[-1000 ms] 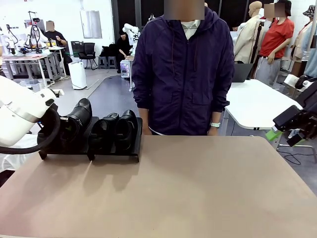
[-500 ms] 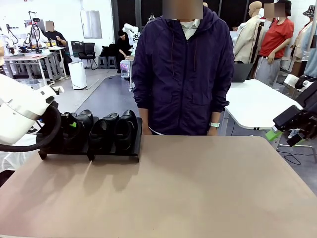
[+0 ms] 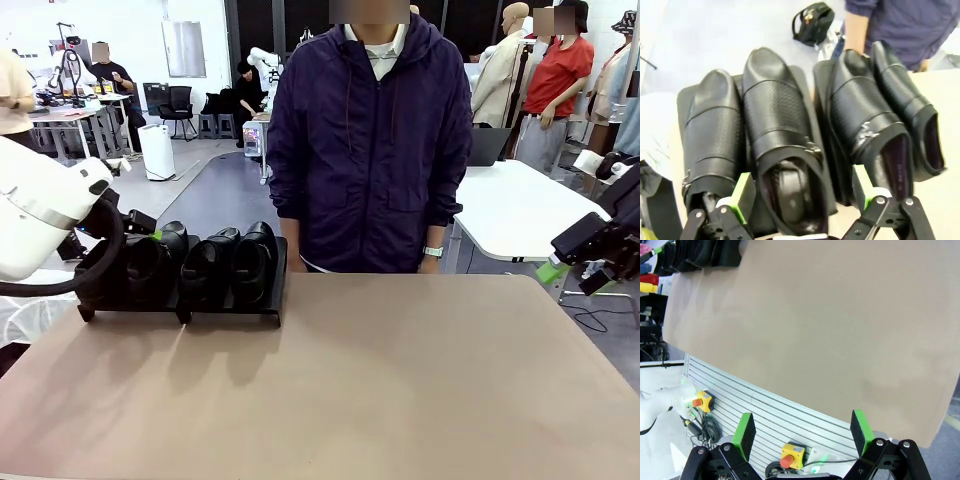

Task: Organize the shoes by placing them on the stand.
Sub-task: Place the Shoe from the middle of the table onto the Shoes Stand.

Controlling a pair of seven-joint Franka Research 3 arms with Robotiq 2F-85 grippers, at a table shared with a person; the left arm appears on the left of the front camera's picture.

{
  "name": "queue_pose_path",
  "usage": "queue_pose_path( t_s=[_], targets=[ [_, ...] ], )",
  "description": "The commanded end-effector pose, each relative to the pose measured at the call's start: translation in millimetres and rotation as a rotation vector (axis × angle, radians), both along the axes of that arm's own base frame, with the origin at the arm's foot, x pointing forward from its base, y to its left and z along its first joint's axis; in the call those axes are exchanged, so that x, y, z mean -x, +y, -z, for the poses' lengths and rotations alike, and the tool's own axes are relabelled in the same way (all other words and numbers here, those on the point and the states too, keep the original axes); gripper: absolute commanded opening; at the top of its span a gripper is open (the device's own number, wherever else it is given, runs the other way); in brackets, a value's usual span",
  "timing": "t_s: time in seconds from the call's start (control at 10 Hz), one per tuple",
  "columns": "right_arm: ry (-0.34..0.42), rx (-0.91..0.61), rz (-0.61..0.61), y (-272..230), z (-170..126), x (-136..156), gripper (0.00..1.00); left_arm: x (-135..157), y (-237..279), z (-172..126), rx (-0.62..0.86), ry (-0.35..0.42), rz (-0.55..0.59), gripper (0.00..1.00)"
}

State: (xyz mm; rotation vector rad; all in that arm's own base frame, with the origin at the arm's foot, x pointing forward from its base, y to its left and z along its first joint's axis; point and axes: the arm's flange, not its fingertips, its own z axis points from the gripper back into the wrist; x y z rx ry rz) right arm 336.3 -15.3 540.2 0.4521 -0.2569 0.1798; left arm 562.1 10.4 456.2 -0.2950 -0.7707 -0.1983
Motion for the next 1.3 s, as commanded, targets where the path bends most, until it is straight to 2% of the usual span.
queue_pose_path(
  t_s=[0.0, 0.1, 0.3, 0.5, 0.6, 0.7, 0.8, 0.9, 1.0, 1.2],
  targets=[
    [0.004, -0.004, 0.014, 1.4, -2.1, -0.8, 1.0, 18.9, 0.7, -20.5, 0.024, 0.026, 0.087, 1.0],
    [0.004, -0.004, 0.014, 1.4, -2.1, -0.8, 1.0, 27.1, 1.7, -37.0, 0.044, 0.068, 0.119, 1.0],
    [0.004, -0.004, 0.014, 1.4, -2.1, -0.8, 1.0, 59.9, 14.8, -75.9, 0.082, 0.287, 0.183, 1.0],
    [0.004, -0.004, 0.014, 1.4, -2.1, -0.8, 1.0, 112.9, 23.0, -107.2, 0.023, 0.419, 0.29, 1.0],
    [0.004, -0.004, 0.014, 1.4, -2.1, -0.8, 1.0, 146.4, 21.6, -118.9, -0.006, 0.434, 0.274, 1.0],
    [0.004, -0.004, 0.014, 1.4, -2.1, -0.8, 1.0, 177.1, 11.1, -120.8, -0.051, 0.407, 0.188, 1.0],
    [0.004, -0.004, 0.014, 1.4, -2.1, -0.8, 1.0, 205.2, -3.1, -114.3, -0.061, 0.411, 0.27, 1.0],
    [0.004, -0.004, 0.014, 1.4, -2.1, -0.8, 1.0, 232.0, -13.8, -101.1, -0.078, 0.378, 0.263, 1.0],
    [0.004, -0.004, 0.014, 1.4, -2.1, -0.8, 1.0, 250.5, -17.2, -88.4, -0.05, 0.347, 0.257, 1.0],
    [0.004, -0.004, 0.014, 1.4, -2.1, -0.8, 1.0, 244.7, -8.4, -73.4, -0.002, 0.4, 0.258, 1.0]
  ],
)
